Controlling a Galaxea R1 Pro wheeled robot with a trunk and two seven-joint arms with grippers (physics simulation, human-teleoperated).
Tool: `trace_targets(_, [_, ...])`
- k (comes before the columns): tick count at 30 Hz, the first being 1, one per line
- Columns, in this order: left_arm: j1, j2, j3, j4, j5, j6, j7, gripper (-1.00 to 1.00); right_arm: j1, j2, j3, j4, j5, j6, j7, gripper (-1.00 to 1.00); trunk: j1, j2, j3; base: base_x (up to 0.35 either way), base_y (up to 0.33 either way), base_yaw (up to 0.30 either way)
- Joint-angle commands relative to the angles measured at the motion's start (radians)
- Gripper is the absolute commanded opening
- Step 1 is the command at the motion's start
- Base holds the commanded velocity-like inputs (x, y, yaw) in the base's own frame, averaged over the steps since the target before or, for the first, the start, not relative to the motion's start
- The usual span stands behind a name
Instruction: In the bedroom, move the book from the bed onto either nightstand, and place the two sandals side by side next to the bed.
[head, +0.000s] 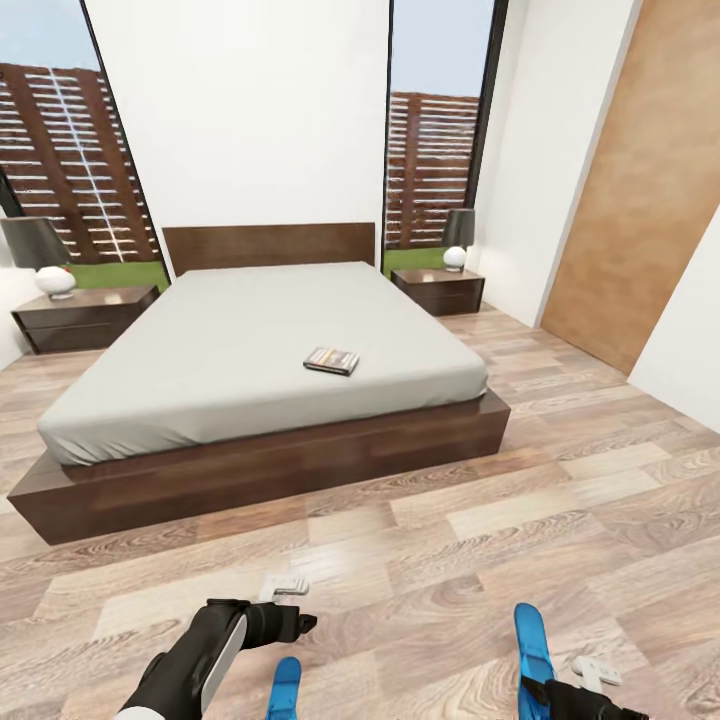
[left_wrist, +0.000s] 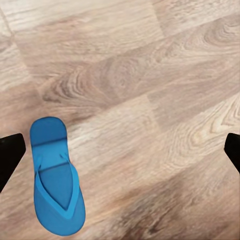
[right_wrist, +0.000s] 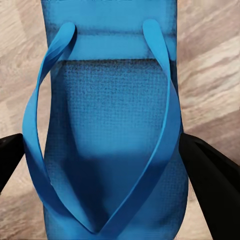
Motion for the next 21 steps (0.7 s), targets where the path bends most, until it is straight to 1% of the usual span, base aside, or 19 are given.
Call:
trace_targets(1, [0.0,0.0,0.0,-0.001,0.006,0.006,0.001,1.0,-0.001,-0.002,-0.003,-0.02,-0.005,0.009,0.005,-1.0,0.004,-0.008,-0.004,0.0,0.0,0.0])
trace_targets(2, [0.0,0.0,0.0,-0.001,0.006,0.007,0.001,1.0,-0.001,-0.005,-0.004,-0.065,-0.006,0.024,0.005,-1.0,0.008,-0.015,-0.007,0.0,0.0,0.0])
trace_targets(3, [0.0,-0.001,-0.001,-0.001,0.006,0.007,0.001,1.0,-0.002,-0.016,-0.006,-0.172,-0.008,0.09,0.004,-1.0,0.011,-0.022,-0.01,0.0,0.0,0.0])
trace_targets(5, [0.0,-0.001,-0.001,0.0,0.007,0.007,0.001,1.0,-0.002,-0.027,-0.01,-0.278,-0.013,0.23,0.005,-1.0,0.019,-0.036,-0.017,0.0,0.0,0.0])
trace_targets(6, [0.0,-0.001,-0.001,0.001,0.007,0.007,0.001,1.0,-0.003,-0.032,-0.024,-0.335,-0.029,0.336,0.003,-1.0,0.023,-0.043,-0.02,0.0,0.0,0.0])
trace_targets(7, [0.0,-0.001,-0.001,0.001,0.007,0.007,0.001,1.0,-0.004,-0.033,-0.041,-0.361,-0.042,0.391,0.002,-1.0,0.027,-0.05,-0.023,0.0,0.0,0.0])
trace_targets(8, [0.0,-0.001,0.0,0.001,0.007,0.007,0.0,1.0,-0.005,-0.034,-0.066,-0.39,-0.06,0.445,0.003,-1.0,0.031,-0.057,-0.026,0.0,0.0,0.0])
trace_targets(11, [0.0,0.0,0.0,0.002,0.008,0.007,0.0,1.0,-0.008,-0.036,-0.089,-0.447,-0.077,0.51,0.004,-1.0,0.042,-0.078,-0.035,0.0,0.0,0.0])
trace_targets(14, [0.0,0.0,-0.001,0.003,0.009,0.006,0.0,1.0,-0.009,-0.039,-0.101,-0.531,-0.087,0.624,0.007,-1.0,0.054,-0.099,-0.045,0.0,0.0,0.0])
trace_targets(15, [0.0,0.0,-0.001,0.004,0.009,0.006,0.0,1.0,-0.009,-0.041,-0.112,-0.568,-0.107,0.67,0.013,-1.0,0.057,-0.106,-0.048,0.0,0.0,0.0])
trace_targets(16, [0.0,0.0,-0.001,0.005,0.009,0.006,-0.001,1.0,-0.009,-0.045,-0.131,-0.598,-0.144,0.713,0.033,-1.0,0.061,-0.113,-0.051,0.0,0.0,0.0])
trace_targets(17, [0.0,0.0,-0.001,0.006,0.009,0.006,-0.001,1.0,-0.009,-0.055,-0.156,-0.618,-0.197,0.751,0.069,-1.0,0.062,-0.113,-0.055,0.0,0.0,0.0])
trace_targets(18, [0.0,0.0,-0.002,0.007,0.009,0.006,-0.001,1.0,-0.009,-0.062,-0.167,-0.625,-0.226,0.767,0.092,-1.0,0.062,-0.113,-0.059,0.0,0.0,0.0])
trace_targets(19, [0.0,0.0,-0.002,0.007,0.009,0.006,-0.001,1.0,-0.009,-0.092,-0.19,-0.638,-0.309,0.799,0.164,-1.0,0.063,-0.113,-0.063,0.0,0.0,0.0])
trace_targets(20, [0.0,0.0,-0.002,0.008,0.01,0.006,-0.001,1.0,-0.009,-0.113,-0.199,-0.642,-0.354,0.812,0.208,-1.0,0.063,-0.114,-0.067,0.0,0.0,0.0])
trace_targets(21, [0.0,0.0,-0.003,0.008,0.01,0.006,-0.001,1.0,-0.01,-0.13,-0.204,-0.645,-0.384,0.819,0.243,-1.0,0.063,-0.114,-0.07,0.0,0.0,0.0])
